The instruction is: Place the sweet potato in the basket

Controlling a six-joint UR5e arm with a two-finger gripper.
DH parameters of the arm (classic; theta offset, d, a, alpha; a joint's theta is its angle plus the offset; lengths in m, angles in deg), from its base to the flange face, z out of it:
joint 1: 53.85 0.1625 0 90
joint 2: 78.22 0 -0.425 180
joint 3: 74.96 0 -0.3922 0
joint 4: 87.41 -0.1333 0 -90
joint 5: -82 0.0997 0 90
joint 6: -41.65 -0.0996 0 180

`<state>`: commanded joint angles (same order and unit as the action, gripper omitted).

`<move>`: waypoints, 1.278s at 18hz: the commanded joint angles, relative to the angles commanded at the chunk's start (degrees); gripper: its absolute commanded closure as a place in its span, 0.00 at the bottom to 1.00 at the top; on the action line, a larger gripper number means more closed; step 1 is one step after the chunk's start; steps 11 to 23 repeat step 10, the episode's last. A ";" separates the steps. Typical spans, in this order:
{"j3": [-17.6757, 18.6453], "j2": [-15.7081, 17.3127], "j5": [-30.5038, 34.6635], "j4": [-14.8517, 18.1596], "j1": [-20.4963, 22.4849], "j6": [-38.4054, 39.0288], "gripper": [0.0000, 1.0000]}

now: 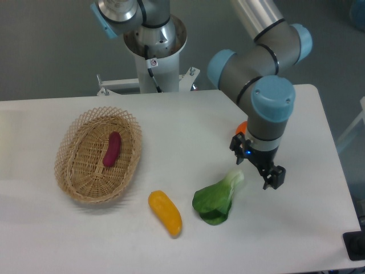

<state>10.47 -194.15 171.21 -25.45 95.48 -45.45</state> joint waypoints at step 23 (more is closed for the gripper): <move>0.26 -0.35 0.18 -0.09 0.00 0.00 0.00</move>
